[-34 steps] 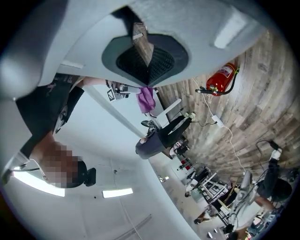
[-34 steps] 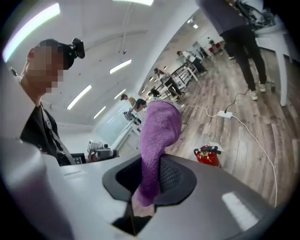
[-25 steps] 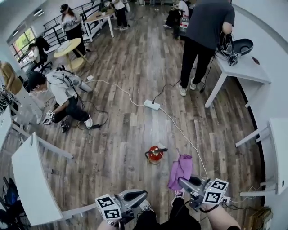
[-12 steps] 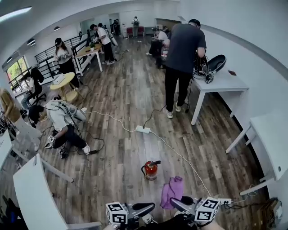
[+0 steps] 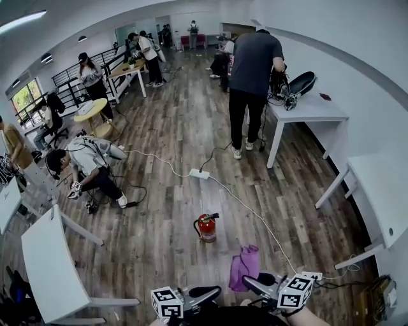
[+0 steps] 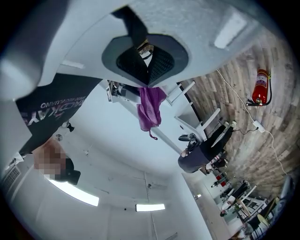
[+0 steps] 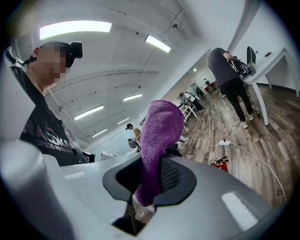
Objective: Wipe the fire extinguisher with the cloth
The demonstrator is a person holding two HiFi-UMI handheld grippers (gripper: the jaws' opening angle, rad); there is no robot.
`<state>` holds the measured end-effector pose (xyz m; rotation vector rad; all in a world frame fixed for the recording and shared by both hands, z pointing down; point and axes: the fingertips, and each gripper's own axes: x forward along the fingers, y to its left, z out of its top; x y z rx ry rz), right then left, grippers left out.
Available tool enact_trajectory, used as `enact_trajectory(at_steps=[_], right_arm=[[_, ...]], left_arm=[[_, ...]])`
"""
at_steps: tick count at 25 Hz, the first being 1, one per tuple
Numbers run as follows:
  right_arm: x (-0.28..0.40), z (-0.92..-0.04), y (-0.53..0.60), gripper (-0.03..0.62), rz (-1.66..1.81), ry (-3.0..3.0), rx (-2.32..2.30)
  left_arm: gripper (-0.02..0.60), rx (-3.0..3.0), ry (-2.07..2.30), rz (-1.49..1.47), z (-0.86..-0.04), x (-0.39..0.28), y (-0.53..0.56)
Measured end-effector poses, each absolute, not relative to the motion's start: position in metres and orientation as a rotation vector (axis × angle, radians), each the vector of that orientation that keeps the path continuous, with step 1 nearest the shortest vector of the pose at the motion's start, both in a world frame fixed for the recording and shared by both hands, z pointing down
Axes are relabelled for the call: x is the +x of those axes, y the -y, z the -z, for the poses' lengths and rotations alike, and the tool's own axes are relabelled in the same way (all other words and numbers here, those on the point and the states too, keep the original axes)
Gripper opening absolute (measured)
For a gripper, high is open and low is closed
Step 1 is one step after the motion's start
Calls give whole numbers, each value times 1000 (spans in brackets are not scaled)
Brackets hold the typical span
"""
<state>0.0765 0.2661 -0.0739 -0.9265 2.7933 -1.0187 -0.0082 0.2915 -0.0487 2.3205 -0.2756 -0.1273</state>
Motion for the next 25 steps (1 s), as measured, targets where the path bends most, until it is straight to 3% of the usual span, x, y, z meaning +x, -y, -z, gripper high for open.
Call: enact_trajectory(at_steps=[11, 25], right_arm=[[126, 76, -321, 61, 1068, -2855, -760], [127, 70, -332, 61, 1095, -2858, -702]], left_arm=[[-2, 2308, 454, 219, 66, 43, -350], [-2, 2292, 603, 201, 71, 35, -339]])
